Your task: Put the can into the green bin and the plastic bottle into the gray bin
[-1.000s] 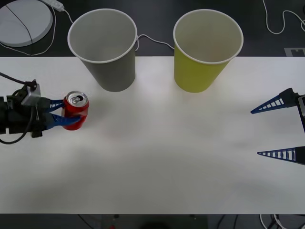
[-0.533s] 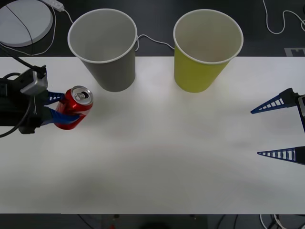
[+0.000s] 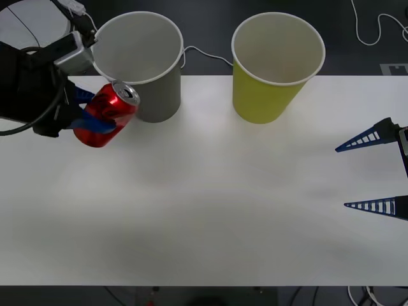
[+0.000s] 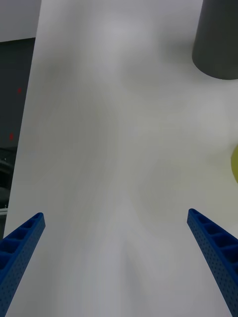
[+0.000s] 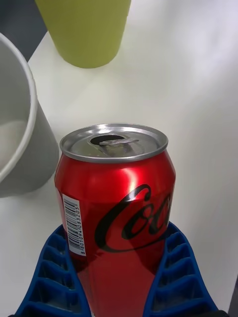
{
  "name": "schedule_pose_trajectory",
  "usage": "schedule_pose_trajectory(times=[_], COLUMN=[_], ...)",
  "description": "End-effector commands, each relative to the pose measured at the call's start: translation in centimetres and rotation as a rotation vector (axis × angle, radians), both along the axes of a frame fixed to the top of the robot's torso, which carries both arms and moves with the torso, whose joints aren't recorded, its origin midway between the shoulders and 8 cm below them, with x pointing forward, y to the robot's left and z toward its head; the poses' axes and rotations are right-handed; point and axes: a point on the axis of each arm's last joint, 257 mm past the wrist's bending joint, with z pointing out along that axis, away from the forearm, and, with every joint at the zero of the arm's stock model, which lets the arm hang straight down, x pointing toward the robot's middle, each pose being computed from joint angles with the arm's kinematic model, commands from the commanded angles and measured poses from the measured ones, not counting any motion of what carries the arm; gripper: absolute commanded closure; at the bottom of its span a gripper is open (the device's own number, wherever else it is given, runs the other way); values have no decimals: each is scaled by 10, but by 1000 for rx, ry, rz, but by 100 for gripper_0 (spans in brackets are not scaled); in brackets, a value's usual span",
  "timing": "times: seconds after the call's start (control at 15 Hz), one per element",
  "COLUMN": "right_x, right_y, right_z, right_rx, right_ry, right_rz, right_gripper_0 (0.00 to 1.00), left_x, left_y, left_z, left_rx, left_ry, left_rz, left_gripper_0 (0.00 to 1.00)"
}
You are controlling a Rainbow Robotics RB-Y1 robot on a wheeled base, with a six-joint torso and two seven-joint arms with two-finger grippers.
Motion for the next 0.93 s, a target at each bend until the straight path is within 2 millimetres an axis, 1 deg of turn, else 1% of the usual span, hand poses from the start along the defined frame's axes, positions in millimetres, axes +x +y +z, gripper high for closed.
schedule_pose_trajectory(times=[0.07, 0.13, 0.2, 0.33, 0.47, 0.53, 0.67, 0.73, 0.87, 0.93], right_x=[0, 0, 0, 0, 0, 0, 0, 0, 0, 0], right_y=[0, 0, 0, 0, 0, 0, 0, 0, 0, 0], right_z=[0, 0, 0, 0, 0, 0, 0, 0, 0, 0], right_rx=[0, 0, 0, 0, 0, 0, 0, 0, 0, 0], right_ry=[0, 0, 0, 0, 0, 0, 0, 0, 0, 0], right_rz=[0, 0, 0, 0, 0, 0, 0, 0, 0, 0], right_gripper_0=[0, 0, 0, 0, 0, 0, 0, 0, 0, 0], left_x=[18, 23, 31, 42, 52, 58, 70, 79, 88, 91], left_y=[-22, -30, -41, -68, -92, -110, -137, -154, -181, -203], left_z=[22, 27, 36, 55, 66, 73, 82, 88, 97, 102], left_rx=[15, 36, 61, 66, 60, 49, 36, 29, 9, 0], left_ry=[13, 13, 9, -1, 9, 11, 12, 11, 29, 37], left_rz=[17, 10, 4, -27, -44, -57, -62, -60, -32, -16], left_gripper_0=[100, 100, 100, 100, 99, 99, 99, 99, 99, 99])
